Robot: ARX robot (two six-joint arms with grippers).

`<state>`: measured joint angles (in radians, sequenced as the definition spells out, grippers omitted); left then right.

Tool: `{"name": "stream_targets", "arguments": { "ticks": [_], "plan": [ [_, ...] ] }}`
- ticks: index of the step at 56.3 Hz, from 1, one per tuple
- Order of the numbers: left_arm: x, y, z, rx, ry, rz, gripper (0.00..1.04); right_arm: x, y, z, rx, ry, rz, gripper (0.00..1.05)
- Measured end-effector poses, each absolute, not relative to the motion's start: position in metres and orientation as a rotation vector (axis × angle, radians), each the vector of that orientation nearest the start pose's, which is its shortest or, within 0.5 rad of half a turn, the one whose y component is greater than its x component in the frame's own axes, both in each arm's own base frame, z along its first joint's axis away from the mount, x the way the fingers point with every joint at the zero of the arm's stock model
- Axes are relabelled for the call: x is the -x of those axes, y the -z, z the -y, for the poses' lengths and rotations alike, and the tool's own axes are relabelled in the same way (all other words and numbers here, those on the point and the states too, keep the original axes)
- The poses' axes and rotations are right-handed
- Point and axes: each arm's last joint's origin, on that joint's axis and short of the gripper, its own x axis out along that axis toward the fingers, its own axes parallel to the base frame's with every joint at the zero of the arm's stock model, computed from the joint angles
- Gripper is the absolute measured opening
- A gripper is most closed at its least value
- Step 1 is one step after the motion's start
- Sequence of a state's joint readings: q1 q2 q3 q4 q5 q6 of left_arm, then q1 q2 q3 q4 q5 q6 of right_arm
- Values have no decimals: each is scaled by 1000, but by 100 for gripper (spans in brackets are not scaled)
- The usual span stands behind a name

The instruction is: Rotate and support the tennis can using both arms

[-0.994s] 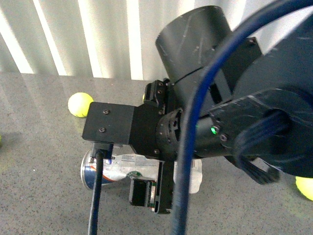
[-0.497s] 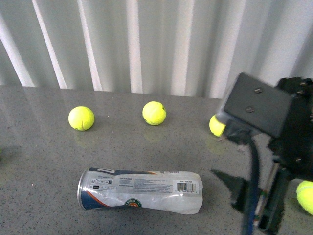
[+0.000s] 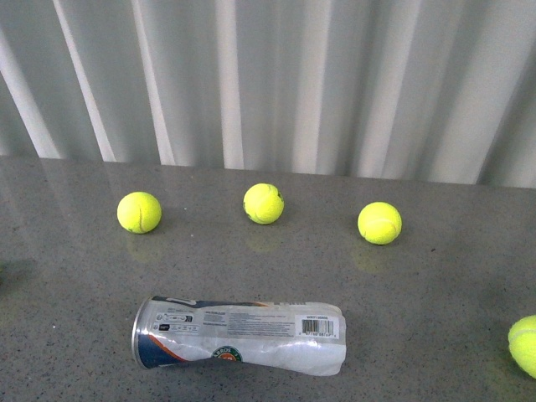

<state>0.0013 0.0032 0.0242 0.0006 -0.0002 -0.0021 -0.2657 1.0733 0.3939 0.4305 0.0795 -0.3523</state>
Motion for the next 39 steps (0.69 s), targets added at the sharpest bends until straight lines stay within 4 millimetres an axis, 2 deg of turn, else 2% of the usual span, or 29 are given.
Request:
{"name": "stream_targets", "arguments": {
  "ticks": [6, 9, 12, 19, 27, 30, 33, 39],
  "plan": [
    [-96, -172, 0, 2, -2, 22, 98, -190, -223, 57, 249, 330, -192, 96],
    [-96, -172, 0, 2, -2, 22, 98, -181, -230, 53, 177, 202, -70, 88],
    [-96, -172, 0, 2, -1, 22, 98, -171, -230, 45, 120, 83, -19, 79],
    [-96, -172, 0, 2, -2, 22, 98, -156, -219, 31, 48, 4, 0, 58],
    [-96, -172, 0, 2, -2, 22, 98, -143, -200, 20, 16, 9, -10, 21],
    [-96, -172, 0, 2, -2, 22, 98, -140, -197, 17, 16, 9, -5, 10],
    [-96, -172, 0, 2, -2, 22, 98, -138, -194, 15, 17, 8, -5, 3],
    [-96, -172, 0, 2, -2, 22, 98, -133, -189, 12, 13, 5, -7, 3]
  ]
}}
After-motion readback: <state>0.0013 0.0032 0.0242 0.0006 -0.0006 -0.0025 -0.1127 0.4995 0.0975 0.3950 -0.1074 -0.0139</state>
